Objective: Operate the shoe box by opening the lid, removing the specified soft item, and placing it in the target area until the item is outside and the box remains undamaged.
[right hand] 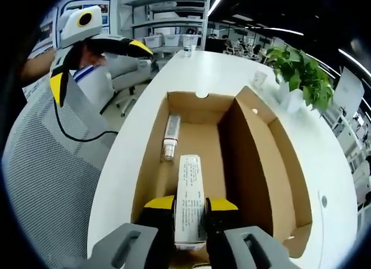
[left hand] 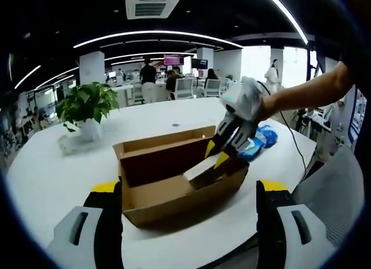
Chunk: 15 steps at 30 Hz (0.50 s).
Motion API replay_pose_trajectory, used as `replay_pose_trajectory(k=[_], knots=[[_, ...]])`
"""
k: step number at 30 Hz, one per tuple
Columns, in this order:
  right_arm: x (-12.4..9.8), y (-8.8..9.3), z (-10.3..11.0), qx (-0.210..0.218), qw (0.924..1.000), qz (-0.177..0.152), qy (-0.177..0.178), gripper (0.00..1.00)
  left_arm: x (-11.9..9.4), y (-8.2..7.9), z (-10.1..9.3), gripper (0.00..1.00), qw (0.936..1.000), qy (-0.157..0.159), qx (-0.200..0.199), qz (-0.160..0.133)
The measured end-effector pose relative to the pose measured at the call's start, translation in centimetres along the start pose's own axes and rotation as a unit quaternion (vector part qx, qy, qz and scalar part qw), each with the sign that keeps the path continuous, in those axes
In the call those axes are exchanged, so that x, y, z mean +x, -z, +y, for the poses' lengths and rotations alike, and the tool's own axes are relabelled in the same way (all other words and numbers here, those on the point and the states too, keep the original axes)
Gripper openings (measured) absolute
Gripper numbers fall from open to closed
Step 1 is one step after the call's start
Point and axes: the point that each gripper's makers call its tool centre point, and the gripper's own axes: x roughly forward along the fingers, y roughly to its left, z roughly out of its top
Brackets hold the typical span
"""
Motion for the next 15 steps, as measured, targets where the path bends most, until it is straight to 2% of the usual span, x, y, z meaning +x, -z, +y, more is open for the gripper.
replay_pose_trajectory(k=[15], knots=[[-3.5,-1.3,-1.5,0.011,0.9992,-0.031,0.023,0.15,0.7,-0.2,-0.4,0.98,1.0000,0.003,0.006,-0.006]])
